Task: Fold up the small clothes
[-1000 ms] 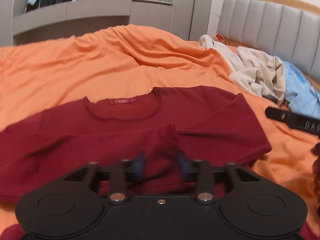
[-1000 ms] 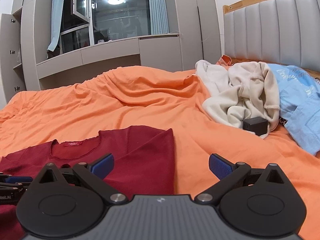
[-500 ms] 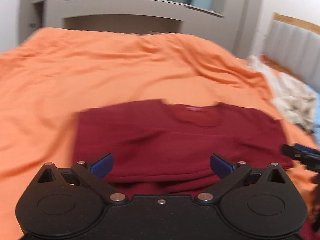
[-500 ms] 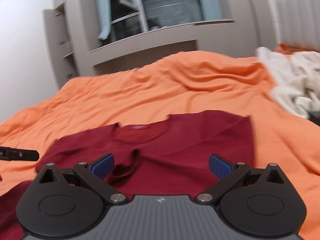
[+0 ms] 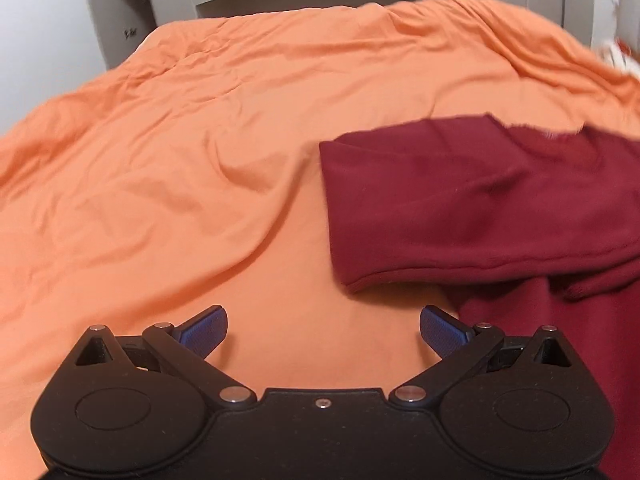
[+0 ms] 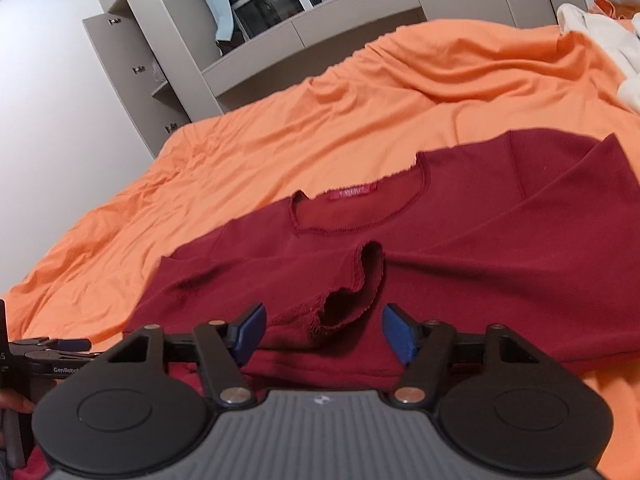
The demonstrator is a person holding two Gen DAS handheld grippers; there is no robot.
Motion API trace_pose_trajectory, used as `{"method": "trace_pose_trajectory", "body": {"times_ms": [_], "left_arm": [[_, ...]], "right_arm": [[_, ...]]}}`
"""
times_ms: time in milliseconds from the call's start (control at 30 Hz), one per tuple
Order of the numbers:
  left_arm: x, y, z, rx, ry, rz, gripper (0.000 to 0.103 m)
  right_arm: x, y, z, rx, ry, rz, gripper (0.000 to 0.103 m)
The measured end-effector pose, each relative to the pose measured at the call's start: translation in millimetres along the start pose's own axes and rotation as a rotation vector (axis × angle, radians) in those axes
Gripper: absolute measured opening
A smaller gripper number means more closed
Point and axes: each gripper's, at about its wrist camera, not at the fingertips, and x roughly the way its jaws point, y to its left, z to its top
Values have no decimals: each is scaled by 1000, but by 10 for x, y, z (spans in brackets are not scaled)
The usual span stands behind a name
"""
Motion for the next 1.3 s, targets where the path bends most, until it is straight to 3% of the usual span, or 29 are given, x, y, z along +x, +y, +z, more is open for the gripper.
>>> {"method": "trace_pose_trajectory", "body": {"times_ms": [100,200,300,367,400,467,533,567,733,867,1067,1200,1300], "left_arm": [[66,-52,19,46,-39,45,99],[87,-54,44,44,-69,67,91],[108,-27,68,24,-81,79,75],[108,-20,69,16,-94,56,56],[98,-26,71,17,-105,45,52],[52,-50,71,30,-134,26,30],[-12,-74,77,39,-177,17,15],[-51,-87,84,42,-204,19,13],[-240,-178,107,103,-325,75,10],[-177,-241,111,150,-266,97,10],[-60,-107,104,101,-159,24,12],[-37,-19,91,67,-99,-21,24],[-83,45,92,37,-77,-45,45]], "right_arm": [[79,22,-32,0,6,-16,62],[118,22,-49,3,-2,-21,45],[153,8,-51,14,0,-24,28],[189,2,-54,19,8,-16,13],[204,7,-58,18,14,-10,11],[202,38,-65,1,11,-22,9],[172,72,-69,-17,-5,-33,8],[151,89,-69,-25,-15,-39,8],[106,141,-72,-56,-32,-50,8],[125,144,-80,-62,-17,-61,7],[141,158,-99,-86,7,-76,7],[129,148,-102,-89,16,-70,9],[104,136,-90,-85,25,-62,17]]}}
